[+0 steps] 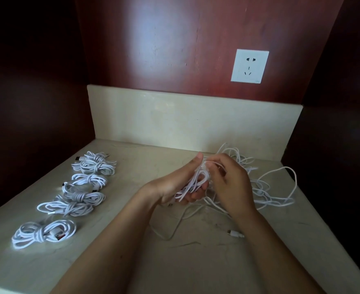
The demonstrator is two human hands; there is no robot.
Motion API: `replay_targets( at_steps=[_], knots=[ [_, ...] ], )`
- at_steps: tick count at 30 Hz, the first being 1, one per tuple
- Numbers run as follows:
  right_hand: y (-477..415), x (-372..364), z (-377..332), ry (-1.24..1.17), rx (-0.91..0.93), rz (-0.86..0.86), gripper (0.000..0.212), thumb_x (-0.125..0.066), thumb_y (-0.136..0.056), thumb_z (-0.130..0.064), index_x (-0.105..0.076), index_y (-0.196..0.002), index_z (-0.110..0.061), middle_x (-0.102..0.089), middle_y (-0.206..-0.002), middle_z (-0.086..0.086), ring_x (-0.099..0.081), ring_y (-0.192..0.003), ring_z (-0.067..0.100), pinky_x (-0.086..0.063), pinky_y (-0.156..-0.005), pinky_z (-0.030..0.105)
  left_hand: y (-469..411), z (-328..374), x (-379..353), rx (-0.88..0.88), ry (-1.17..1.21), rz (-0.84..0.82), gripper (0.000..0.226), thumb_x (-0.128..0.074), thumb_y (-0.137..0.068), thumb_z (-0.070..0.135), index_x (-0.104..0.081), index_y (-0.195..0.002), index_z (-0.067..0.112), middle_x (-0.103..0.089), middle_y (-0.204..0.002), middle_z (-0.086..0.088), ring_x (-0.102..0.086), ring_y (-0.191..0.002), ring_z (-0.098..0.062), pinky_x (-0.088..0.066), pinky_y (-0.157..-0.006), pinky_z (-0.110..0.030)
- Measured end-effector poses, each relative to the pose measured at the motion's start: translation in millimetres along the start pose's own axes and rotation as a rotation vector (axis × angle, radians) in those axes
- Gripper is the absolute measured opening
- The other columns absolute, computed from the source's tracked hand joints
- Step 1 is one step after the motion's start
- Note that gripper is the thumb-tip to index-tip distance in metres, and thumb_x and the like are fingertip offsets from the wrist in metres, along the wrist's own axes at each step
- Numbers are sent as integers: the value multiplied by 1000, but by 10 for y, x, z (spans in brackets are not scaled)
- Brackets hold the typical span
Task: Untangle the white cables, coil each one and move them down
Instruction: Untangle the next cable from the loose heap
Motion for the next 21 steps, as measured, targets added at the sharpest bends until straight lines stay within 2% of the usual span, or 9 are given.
replay_targets(
  at_steps=[3, 6, 9, 12, 15, 18, 21],
  knots=[
    [3, -7, 15, -16, 0, 10, 17, -51, -96, -19, -66, -103, -18, -68, -93, -7, -63, -84, 12, -53, -75, 39, 29, 20, -14, 8, -92, 8, 60, -25, -90, 69, -48, -72, 17, -40, -52, 1, -31, -43, -11, -21, -42, -25],
    [3, -4, 15, -28, -15, 21, 15, -54, -96, -11, -66, -103, -17, -67, -92, -7, -63, -84, 12, -53, -75, 38, 45, 18, -9, 4, -180, 57, 44, -42, -98, 52, -46, -71, 18, -38, -50, 3, -31, -44, -11, -21, -46, -28],
    [8, 17, 4, -18, -14, 38, 12, -56, -97, -14, -65, -102, -19, -68, -88, -8, -63, -79, 8, -52, -71, 32, 38, 30, -6, -37, -198, 148, 42, -39, -102, 44, -46, -70, 17, -38, -50, 2, -34, -43, -12, -26, -44, -25],
    [14, 16, 9, -32, -40, 39, 9, -58, -96, -17, -63, -102, -21, -69, -85, -10, -62, -74, 3, -49, -66, 28, 11, 37, 14, -176, -234, 337, 42, -36, -104, 40, -52, -74, 16, -45, -52, 1, -38, -44, -10, -32, -46, -24],
    [17, -10, 14, 2, -54, 13, 11, -56, -97, -21, -61, -107, -23, -70, -93, -9, -65, -83, 8, -53, -71, 34, -27, 26, -25, -395, -298, 546, 33, -41, -104, 31, -63, -80, 21, -60, -67, 1, -49, -51, -2, -39, -55, -18],
    [27, -47, 25, 38, -90, -41, 24, -54, -96, -22, -51, -119, -28, -69, -103, -9, -66, -93, 13, -53, -77, 36, -47, 39, -43, -550, -190, 737, 31, -42, -104, 27, -65, -86, 19, -68, -92, 3, -49, -54, -5, -41, -58, -19],
    [50, -87, 68, 123, -107, -113, 26, -52, -94, -25, -48, -120, -29, -66, -111, -9, -64, -100, 16, -52, -81, 38, -22, 75, 13, -637, -65, 827, 33, -37, -105, 30, -66, -93, 21, -71, -100, 4, -55, -66, -10, -45, -61, -22]
  ],
)
Point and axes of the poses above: each hand's wrist, its own y-axis away from the middle knuckle, its own x-axis out of the back of the hand, z = x × y, the point moved 1 cm from there along -y, towards the middle knuckle
